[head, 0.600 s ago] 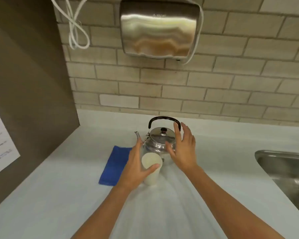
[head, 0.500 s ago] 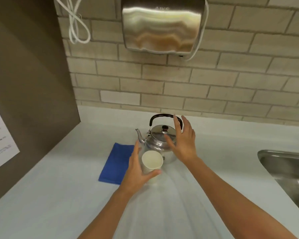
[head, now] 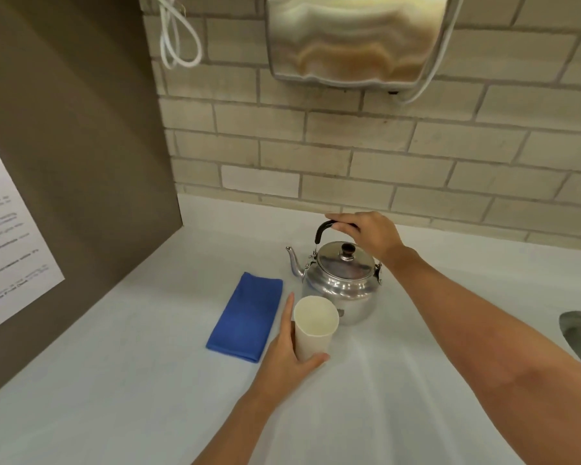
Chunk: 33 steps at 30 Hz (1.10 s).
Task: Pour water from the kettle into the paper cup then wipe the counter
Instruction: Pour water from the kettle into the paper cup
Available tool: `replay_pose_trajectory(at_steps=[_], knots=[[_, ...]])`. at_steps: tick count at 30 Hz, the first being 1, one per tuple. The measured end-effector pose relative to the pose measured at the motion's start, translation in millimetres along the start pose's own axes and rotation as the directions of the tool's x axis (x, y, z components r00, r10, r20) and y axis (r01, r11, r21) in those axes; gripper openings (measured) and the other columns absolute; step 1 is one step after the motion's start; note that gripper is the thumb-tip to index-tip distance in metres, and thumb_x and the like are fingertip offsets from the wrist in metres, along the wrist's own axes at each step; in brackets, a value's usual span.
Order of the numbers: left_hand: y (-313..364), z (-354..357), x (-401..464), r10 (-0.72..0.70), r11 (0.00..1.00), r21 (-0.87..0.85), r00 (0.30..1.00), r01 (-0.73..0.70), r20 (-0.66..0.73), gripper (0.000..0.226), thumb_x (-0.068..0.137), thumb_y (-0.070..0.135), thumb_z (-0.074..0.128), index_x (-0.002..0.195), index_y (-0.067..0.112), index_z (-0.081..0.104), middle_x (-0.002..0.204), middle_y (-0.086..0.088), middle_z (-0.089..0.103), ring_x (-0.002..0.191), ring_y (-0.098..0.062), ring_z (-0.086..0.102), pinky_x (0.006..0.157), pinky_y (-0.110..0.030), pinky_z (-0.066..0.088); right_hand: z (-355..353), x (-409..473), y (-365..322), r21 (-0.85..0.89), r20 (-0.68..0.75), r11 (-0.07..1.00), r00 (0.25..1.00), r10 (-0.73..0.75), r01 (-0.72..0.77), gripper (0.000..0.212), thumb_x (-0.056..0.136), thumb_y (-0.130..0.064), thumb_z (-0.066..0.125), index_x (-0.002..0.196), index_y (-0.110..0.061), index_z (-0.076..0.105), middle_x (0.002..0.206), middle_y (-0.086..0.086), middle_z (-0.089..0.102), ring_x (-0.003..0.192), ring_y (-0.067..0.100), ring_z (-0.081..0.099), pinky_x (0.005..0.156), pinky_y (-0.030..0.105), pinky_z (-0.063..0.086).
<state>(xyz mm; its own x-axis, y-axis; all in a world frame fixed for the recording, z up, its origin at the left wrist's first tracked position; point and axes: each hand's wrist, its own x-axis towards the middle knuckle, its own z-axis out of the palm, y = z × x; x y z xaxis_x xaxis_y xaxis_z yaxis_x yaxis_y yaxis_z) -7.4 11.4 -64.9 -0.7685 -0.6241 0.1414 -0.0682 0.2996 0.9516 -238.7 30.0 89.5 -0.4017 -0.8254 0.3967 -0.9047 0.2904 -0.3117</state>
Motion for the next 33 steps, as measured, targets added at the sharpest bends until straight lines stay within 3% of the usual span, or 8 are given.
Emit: replay_pose_trajectory(at_steps=[3, 6, 11, 16, 20, 25, 30, 33], knots=[[-3, 1, 0, 0.002, 1.0, 0.019, 1.0, -0.002, -0.01, 0.109, 0.064, 0.043, 0.079, 0.136, 0.058, -0.002, 0.128, 0.054, 0.025, 0.122, 0.021, 0.03, 0.092, 0.005, 0.029, 0, -2, 1, 0.046, -0.056, 0.999, 0.998, 0.009, -0.006, 0.025, 0.086, -0.041, 0.058, 0.109, -0.035, 0.066, 0.105, -0.004, 0.074, 0.091, 0.019, 0.067, 0.074, 0.029, 0.05], [-2, 2, 0, 0.013, 0.999, 0.045, 1.0, -0.012, -0.016, 0.102, 0.065, 0.046, 0.078, 0.137, 0.053, 0.006, 0.133, 0.046, 0.028, 0.123, 0.018, 0.032, 0.092, 0.004, 0.03, -5, -6, 4, -0.003, -0.128, 1.0, 0.992, 0.018, -0.019, 0.024, 0.086, -0.043, 0.058, 0.105, -0.033, 0.069, 0.097, -0.002, 0.076, 0.083, 0.022, 0.067, 0.064, 0.024, 0.042], [-1, 2, -2, 0.006, 0.993, 0.119, 0.999, 0.0, -0.043, 0.077, 0.066, 0.046, 0.076, 0.12, 0.06, 0.023, 0.122, 0.033, 0.044, 0.113, 0.016, 0.043, 0.081, 0.003, 0.038, -46, -20, 8, 0.012, -0.23, 0.998, 0.971, 0.068, -0.068, 0.023, 0.085, -0.044, 0.059, 0.101, -0.032, 0.071, 0.082, 0.0, 0.077, 0.062, 0.017, 0.058, 0.058, 0.025, 0.039], [-3, -1, -1, 0.02, 0.99, 0.141, 0.997, -0.009, -0.075, 0.077, 0.067, 0.041, 0.078, 0.129, 0.037, 0.031, 0.121, 0.015, 0.05, 0.109, -0.003, 0.05, 0.087, -0.016, 0.041, -91, -36, -11, 0.017, -0.214, 0.999, 0.976, 0.042, -0.039, 0.019, 0.083, -0.046, 0.06, 0.096, -0.037, 0.071, 0.088, -0.01, 0.076, 0.067, 0.007, 0.057, 0.053, 0.019, 0.035], [-1, 3, -2, 0.034, 0.986, 0.165, 0.996, -0.019, -0.087, 0.078, 0.067, 0.037, 0.079, 0.131, 0.026, 0.036, 0.117, 0.009, 0.054, 0.107, -0.013, 0.054, 0.087, -0.029, 0.045, -124, -55, -21, -0.004, -0.112, 0.998, 0.992, 0.063, -0.064, 0.017, 0.08, -0.052, 0.061, 0.093, -0.044, 0.069, 0.086, -0.015, 0.071, 0.073, 0.005, 0.052, 0.054, 0.019, 0.034], [-1, 4, -1, 0.033, 0.988, 0.151, 0.996, -0.02, -0.088, 0.072, 0.066, 0.035, 0.08, 0.124, 0.034, 0.037, 0.11, 0.012, 0.055, 0.101, -0.012, 0.055, 0.081, -0.026, 0.043, -144, -72, -38, -0.069, 0.049, 0.997, 0.998, 0.026, -0.023, 0.018, 0.078, -0.053, 0.062, 0.092, -0.044, 0.069, 0.069, -0.025, 0.059, 0.074, 0.007, 0.052, 0.056, 0.021, 0.034], [-1, 3, -2, 0.039, 0.985, 0.168, 0.995, -0.024, -0.089, 0.068, 0.066, 0.04, 0.079, 0.118, 0.041, 0.036, 0.103, 0.021, 0.053, 0.092, 0.001, 0.053, 0.072, -0.017, 0.042, -144, -83, -57, -0.181, 0.137, 0.98, 0.988, -0.064, 0.088, 0.021, 0.079, -0.056, 0.059, 0.094, -0.044, 0.068, 0.082, -0.018, 0.066, 0.08, 0.009, 0.057, 0.058, 0.023, 0.038], [-2, 4, -2, 0.031, 0.982, 0.189, 0.995, -0.013, -0.095, 0.072, 0.066, 0.042, 0.078, 0.125, 0.033, 0.037, 0.104, 0.021, 0.05, 0.09, 0.001, 0.05, 0.074, -0.021, 0.04, -140, -85, -68, -0.208, 0.18, 0.966, 0.977, -0.117, 0.154, 0.022, 0.08, -0.053, 0.059, 0.095, -0.041, 0.069, 0.088, -0.011, 0.073, 0.078, 0.011, 0.06, 0.06, 0.025, 0.044]])
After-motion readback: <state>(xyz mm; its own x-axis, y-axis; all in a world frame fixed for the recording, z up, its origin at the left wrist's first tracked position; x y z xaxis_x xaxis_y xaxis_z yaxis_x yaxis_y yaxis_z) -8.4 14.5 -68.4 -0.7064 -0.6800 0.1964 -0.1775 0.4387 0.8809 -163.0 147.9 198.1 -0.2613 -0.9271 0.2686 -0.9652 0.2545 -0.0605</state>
